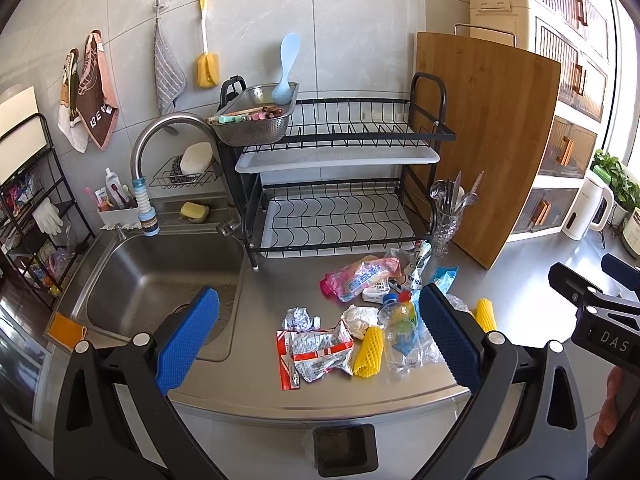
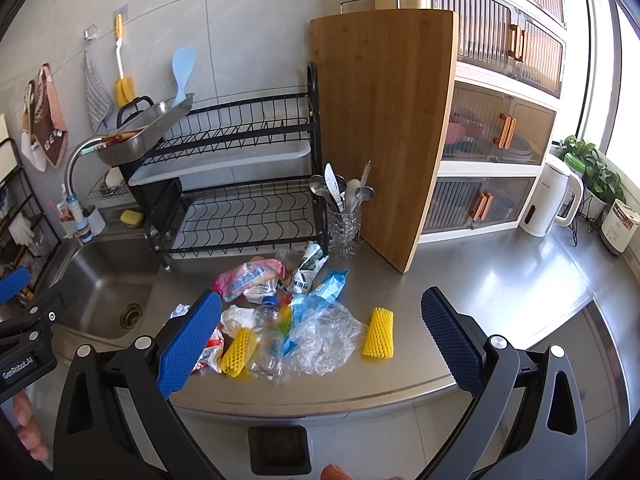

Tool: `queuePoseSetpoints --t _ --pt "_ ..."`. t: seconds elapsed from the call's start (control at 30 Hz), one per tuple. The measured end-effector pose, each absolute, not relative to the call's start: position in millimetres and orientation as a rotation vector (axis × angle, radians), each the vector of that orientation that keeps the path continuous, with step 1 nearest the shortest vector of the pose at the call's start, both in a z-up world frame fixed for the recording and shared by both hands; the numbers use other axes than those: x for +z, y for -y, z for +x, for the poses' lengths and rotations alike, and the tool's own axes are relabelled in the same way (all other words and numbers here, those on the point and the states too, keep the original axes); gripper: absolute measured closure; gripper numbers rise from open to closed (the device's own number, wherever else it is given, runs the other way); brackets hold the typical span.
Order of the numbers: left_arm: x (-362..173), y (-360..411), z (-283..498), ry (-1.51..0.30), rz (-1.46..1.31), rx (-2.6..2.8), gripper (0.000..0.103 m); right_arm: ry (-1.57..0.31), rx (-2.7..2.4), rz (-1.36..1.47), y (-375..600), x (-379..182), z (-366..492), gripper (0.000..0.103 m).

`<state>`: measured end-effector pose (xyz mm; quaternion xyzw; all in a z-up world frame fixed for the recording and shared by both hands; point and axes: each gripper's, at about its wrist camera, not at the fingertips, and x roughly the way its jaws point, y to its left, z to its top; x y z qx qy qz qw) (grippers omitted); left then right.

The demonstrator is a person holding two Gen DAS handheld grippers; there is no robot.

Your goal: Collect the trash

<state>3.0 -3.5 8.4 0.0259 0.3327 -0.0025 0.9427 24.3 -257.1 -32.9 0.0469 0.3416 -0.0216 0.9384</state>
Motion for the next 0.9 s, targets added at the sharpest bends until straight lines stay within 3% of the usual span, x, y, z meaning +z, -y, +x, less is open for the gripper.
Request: queuePoseSetpoints --t 0.9 --pt "8.7 -1.6 0.6 -0.672 0.052 0.002 0.008 -0.696 -0.045 0.102 257.8 -33.5 23.7 0.003"
